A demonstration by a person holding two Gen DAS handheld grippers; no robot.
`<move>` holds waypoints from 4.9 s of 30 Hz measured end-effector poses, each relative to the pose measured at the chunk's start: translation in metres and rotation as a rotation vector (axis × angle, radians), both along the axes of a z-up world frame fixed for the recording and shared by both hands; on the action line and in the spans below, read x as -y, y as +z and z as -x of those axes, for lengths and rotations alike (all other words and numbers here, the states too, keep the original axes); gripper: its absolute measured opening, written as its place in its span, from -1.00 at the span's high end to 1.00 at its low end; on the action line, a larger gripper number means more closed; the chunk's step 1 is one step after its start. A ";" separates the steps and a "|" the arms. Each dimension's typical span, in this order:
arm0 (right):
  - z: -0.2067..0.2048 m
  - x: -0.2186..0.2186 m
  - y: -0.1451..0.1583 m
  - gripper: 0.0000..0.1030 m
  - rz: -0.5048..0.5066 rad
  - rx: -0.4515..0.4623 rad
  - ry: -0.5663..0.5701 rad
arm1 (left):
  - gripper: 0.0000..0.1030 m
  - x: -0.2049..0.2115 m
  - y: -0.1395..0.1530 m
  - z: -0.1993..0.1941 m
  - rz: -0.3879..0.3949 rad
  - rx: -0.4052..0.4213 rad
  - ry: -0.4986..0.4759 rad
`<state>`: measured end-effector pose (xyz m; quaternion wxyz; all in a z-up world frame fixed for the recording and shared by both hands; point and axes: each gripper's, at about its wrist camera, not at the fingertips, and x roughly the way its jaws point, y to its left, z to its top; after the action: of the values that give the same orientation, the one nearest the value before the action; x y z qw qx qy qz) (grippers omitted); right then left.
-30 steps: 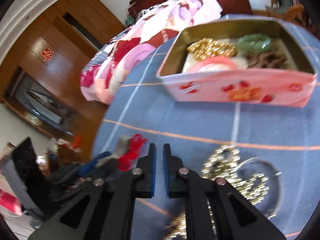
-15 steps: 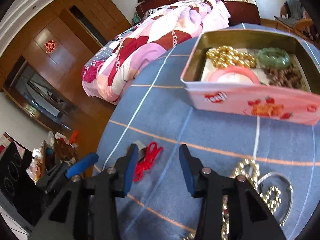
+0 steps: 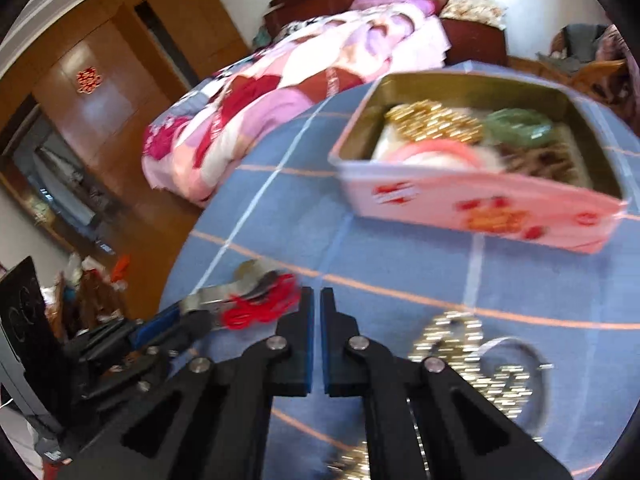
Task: Organize jewelry
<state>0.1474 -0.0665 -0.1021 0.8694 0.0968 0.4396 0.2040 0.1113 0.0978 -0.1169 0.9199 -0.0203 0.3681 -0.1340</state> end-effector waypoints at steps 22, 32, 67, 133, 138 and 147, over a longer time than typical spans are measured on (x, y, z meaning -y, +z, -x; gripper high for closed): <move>-0.017 -0.040 -0.021 0.84 -0.037 -0.061 0.158 | 0.72 -0.009 -0.003 -0.014 0.079 -0.024 0.048; -0.001 -0.002 -0.012 0.88 0.105 -0.004 0.007 | 0.88 -0.015 0.000 -0.018 0.076 -0.019 0.114; 0.014 -0.050 -0.012 0.44 0.374 0.078 0.252 | -0.41 -0.010 0.023 -0.005 -0.038 0.048 0.100; -0.005 0.096 0.080 0.89 -0.101 0.201 -0.118 | 0.69 0.046 0.007 -0.065 0.034 -0.112 -0.007; -0.015 0.115 0.082 0.89 -0.138 0.221 -0.161 | 0.69 0.051 0.042 -0.051 0.097 0.035 -0.092; -0.058 0.139 0.065 0.89 -0.251 0.201 -0.236 | 0.69 0.102 0.073 -0.092 0.127 0.137 -0.204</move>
<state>0.2053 -0.2056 -0.0369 0.9079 0.2347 0.3070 0.1624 0.2028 -0.0046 -0.0441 0.9213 -0.0318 0.2951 -0.2512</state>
